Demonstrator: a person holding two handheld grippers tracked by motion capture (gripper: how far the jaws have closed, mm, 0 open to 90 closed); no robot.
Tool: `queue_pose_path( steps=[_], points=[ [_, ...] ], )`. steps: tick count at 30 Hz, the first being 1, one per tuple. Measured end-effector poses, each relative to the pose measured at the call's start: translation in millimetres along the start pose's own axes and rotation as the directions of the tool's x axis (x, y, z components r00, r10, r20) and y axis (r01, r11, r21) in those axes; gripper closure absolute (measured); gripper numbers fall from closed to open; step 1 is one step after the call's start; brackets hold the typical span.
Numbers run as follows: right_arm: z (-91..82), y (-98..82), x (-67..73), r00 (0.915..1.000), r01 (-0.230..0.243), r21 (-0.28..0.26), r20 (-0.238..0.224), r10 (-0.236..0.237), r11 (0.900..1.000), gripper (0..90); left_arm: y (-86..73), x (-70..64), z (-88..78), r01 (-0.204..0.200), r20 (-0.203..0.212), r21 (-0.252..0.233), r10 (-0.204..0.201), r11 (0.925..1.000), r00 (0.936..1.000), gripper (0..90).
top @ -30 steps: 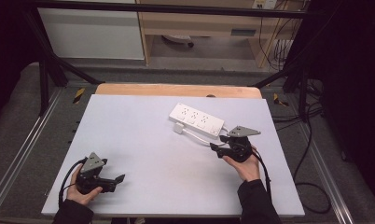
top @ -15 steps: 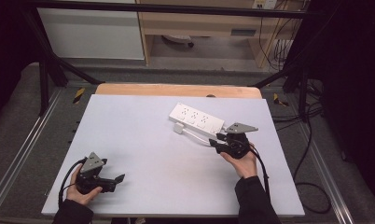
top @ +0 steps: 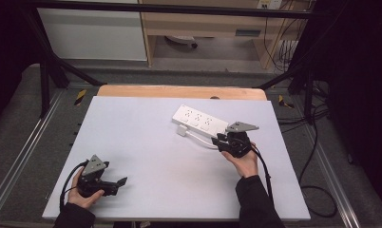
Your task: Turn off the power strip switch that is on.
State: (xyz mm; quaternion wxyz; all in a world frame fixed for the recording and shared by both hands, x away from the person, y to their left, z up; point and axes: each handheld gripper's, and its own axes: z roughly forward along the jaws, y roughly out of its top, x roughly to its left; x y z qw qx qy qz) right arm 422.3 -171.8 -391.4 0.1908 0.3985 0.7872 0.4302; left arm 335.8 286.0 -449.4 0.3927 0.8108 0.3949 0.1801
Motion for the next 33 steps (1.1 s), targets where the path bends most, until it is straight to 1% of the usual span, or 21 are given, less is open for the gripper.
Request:
queue_pose_path(
  steps=[2,7,10,13,33],
  points=[
    [1.5,1.3,-0.2,1.0,-0.005,0.0,-0.001,0.005,1.0,70.2,0.1,0.2,-0.1,0.0,0.001,0.0,0.0,1.0,1.0,5.0],
    [4.6,4.0,0.0,1.0,-0.001,-0.009,0.003,0.001,1.0,74.2,0.0,0.0,0.5,0.002,0.001,0.001,-0.002,1.0,1.0,5.0],
    [7.7,5.4,-0.6,1.0,-0.009,-0.005,0.002,0.009,1.0,76.1,-0.1,0.2,0.2,0.003,0.001,0.0,-0.003,1.0,1.0,5.0],
    [10.6,7.1,-1.6,1.0,-0.005,-0.004,-0.001,0.005,1.0,78.0,-0.2,0.6,0.0,0.003,-0.001,-0.001,-0.003,1.0,1.0,5.0],
    [25.5,24.4,-5.2,0.9998,-0.019,-0.009,0.003,0.019,1.0,88.4,-0.3,0.7,-0.4,-0.001,-0.002,-0.001,0.001,1.0,1.0,5.1]
  ],
)
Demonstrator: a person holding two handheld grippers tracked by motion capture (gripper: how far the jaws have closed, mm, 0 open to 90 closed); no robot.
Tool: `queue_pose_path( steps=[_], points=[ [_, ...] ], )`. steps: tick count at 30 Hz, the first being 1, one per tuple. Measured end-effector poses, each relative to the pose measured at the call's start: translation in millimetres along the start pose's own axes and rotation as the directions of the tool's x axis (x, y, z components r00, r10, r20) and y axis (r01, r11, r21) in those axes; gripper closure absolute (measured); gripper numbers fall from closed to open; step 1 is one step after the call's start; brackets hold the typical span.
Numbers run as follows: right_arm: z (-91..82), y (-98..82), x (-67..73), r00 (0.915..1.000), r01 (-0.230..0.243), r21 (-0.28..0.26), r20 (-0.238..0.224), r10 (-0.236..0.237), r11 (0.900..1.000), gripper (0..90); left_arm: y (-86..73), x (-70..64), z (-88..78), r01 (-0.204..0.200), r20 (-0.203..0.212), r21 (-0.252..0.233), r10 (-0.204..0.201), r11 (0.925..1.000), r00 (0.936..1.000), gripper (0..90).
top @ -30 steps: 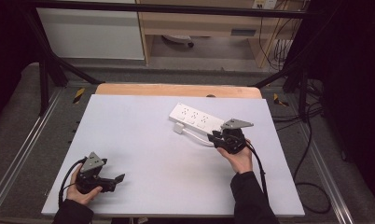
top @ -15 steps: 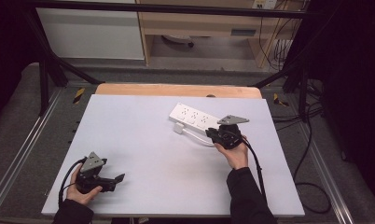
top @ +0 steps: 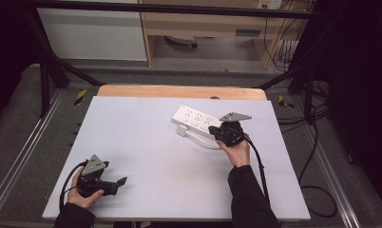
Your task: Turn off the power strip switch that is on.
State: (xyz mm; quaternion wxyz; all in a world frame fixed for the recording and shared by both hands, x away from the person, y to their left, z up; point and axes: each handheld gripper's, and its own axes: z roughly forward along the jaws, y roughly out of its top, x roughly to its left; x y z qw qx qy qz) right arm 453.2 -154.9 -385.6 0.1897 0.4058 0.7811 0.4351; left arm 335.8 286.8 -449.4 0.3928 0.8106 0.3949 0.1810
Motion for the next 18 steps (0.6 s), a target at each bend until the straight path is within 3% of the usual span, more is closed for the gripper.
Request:
queue_pose_path(
  steps=[18],
  points=[
    [21.7,5.9,-2.4,0.9999,-0.014,0.011,0.009,0.014,1.0,90.0,-0.3,-0.1,-0.3,-0.003,-0.001,0.001,0.003,1.0,1.0,5.1]
  ],
)
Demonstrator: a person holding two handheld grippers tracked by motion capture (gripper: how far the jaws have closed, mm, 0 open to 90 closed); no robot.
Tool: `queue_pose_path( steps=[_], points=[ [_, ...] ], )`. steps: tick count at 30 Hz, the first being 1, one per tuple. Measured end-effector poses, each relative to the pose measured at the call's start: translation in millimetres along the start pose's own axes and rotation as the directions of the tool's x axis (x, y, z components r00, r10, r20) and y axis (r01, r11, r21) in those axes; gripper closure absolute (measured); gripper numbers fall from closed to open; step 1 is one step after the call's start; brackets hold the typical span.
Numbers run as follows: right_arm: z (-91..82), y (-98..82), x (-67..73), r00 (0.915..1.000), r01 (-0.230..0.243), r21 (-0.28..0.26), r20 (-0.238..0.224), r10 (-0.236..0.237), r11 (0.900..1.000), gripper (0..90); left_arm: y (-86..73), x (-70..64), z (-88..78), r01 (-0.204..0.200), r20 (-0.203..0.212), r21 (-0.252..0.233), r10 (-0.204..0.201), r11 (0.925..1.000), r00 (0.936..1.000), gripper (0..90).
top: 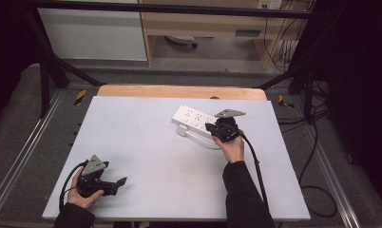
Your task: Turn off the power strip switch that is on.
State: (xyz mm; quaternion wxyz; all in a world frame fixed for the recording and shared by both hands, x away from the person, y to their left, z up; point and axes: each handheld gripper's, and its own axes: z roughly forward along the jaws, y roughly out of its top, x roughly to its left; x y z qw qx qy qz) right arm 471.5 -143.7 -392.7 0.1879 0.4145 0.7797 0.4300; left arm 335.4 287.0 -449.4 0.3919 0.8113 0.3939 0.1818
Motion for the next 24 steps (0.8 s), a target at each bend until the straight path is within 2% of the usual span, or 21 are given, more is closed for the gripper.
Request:
queue_pose_path(
  steps=[10,24],
  points=[
    [14.6,0.0,-0.5,1.0,-0.006,0.016,0.0,0.006,1.0,90.0,-0.3,0.3,-0.1,0.001,-0.001,-0.001,-0.001,1.0,1.0,5.1],
    [25.0,-2.3,-4.1,0.9997,-0.025,0.023,0.006,0.024,0.999,90.0,-0.2,0.2,-0.1,-0.001,0.0,0.0,0.001,1.0,1.0,5.1]
  ],
)
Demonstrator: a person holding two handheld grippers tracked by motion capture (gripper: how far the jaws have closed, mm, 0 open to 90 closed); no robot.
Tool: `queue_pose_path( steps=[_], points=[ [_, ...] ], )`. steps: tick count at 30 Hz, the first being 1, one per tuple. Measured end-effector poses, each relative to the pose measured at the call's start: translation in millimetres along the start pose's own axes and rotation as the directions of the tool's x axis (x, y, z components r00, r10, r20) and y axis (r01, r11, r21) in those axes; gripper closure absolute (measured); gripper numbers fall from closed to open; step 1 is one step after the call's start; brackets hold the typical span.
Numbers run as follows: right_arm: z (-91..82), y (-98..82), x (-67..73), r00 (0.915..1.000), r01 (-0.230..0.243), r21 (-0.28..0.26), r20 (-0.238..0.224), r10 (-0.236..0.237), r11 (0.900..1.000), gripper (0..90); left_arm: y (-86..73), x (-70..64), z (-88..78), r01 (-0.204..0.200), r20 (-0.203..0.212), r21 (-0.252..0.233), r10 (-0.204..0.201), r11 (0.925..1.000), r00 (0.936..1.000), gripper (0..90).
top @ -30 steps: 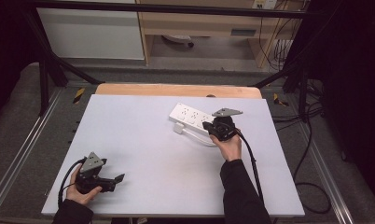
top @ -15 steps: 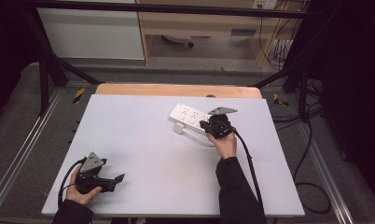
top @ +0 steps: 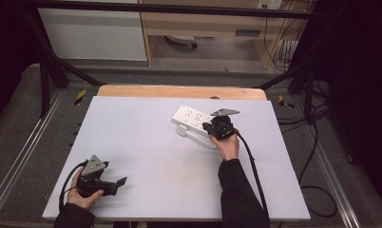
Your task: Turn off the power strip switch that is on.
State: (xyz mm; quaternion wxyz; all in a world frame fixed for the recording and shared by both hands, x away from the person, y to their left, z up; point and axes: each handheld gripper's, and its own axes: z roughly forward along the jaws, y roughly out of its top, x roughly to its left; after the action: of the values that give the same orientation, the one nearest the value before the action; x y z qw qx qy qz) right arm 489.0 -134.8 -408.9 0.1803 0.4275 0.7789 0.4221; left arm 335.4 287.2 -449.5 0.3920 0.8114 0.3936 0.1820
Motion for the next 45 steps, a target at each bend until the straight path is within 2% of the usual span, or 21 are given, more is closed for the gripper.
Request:
queue_pose_path(
  steps=[14,45],
  points=[
    [10.8,-2.9,0.0,0.9999,-0.01,0.006,-0.003,0.01,1.0,90.0,0.0,0.0,0.2,-0.001,0.0,0.001,0.001,1.0,1.0,5.1],
    [30.6,-10.8,-6.7,0.9987,-0.038,0.029,0.036,0.037,0.999,90.0,0.0,0.2,0.1,0.0,0.001,-0.001,0.0,1.0,1.0,5.2]
  ],
)
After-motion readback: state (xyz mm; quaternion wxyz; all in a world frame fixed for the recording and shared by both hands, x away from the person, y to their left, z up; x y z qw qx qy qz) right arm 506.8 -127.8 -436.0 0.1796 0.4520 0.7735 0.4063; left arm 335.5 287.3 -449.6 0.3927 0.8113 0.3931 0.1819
